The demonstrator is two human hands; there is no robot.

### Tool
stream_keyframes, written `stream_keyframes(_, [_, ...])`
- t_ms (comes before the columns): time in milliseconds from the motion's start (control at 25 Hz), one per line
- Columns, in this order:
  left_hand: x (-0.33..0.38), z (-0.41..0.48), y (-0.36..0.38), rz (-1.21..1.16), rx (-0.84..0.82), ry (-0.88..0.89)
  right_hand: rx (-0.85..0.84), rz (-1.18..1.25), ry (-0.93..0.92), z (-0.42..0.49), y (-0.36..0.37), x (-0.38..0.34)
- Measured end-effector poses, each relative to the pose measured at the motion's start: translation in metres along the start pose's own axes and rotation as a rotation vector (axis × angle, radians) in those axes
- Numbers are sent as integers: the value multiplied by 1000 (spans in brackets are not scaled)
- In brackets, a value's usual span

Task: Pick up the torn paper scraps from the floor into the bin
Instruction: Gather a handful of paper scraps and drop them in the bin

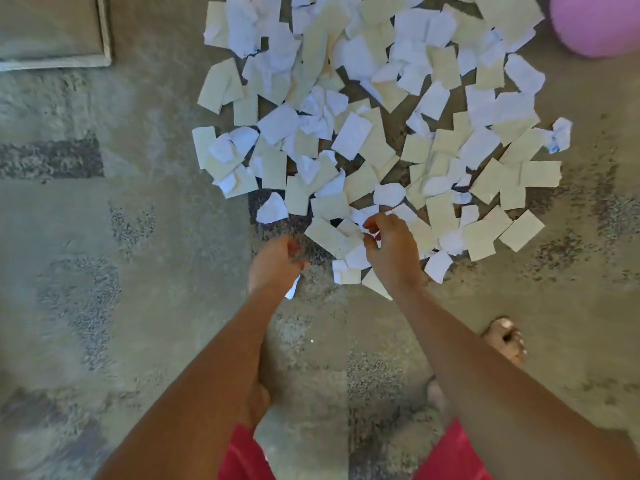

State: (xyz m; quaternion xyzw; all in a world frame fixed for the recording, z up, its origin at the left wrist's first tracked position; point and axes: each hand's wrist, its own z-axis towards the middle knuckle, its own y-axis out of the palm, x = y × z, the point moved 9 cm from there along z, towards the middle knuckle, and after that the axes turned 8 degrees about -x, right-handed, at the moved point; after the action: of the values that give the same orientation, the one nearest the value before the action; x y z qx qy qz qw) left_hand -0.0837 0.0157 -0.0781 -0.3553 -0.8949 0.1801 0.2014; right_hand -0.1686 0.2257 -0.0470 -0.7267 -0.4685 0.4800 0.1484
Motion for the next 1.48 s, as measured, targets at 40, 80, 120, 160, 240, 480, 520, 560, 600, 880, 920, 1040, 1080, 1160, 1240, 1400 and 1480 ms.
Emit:
stream_keyframes(40, [-12,-2,16,45,-23,-19,-50,-74,8,-4,17,1])
stream_keyframes(80, [-21,-5,31,104,-37,-35,-97,-163,-2,-9,31,1])
stream_keyframes(120, [-27,-6,44,162,-40,-42,-143,-262,-38,-13,47,1])
stream_keyframes(160, [-30,-8,53,207,-33,-47,-182,-372,-94,-18,61,0])
stream_keyframes(240, [-33,-10,61,231,28,-50,-255,-592,-229,-31,88,-1])
stream_keyframes(480, [-36,1,58,96,79,-10,-219,-848,-539,-34,100,-3])
stream_keyframes(520, [-32,3,54,63,89,9,-218,-864,-543,-29,94,0])
stream_keyframes(560, [-29,5,48,21,105,22,-217,-869,-537,-23,87,2])
stream_keyframes(600, [-24,8,41,-25,124,33,-201,-856,-529,-17,79,3])
stream_keyframes(880, [95,36,-6,-68,129,331,-63,-536,-258,39,0,20])
stream_keyframes(920, [114,40,-12,-47,133,379,-43,-526,-203,51,-14,25])
stream_keyframes(1040, [159,53,-28,29,141,484,-77,-605,-81,88,-50,47])
stream_keyframes(1080, [172,59,-31,68,133,507,-132,-677,-73,100,-58,55])
stream_keyframes(1160, [195,72,-32,183,104,543,-261,-848,-110,118,-66,63])
stream_keyframes(1240, [216,81,-28,397,128,597,-352,-985,-181,128,-66,63])
stream_keyframes(1400, [252,90,-17,913,274,666,-395,-1137,-241,139,-63,60])
stream_keyframes(1480, [259,94,-9,1055,295,689,-390,-1156,-230,142,-63,61])
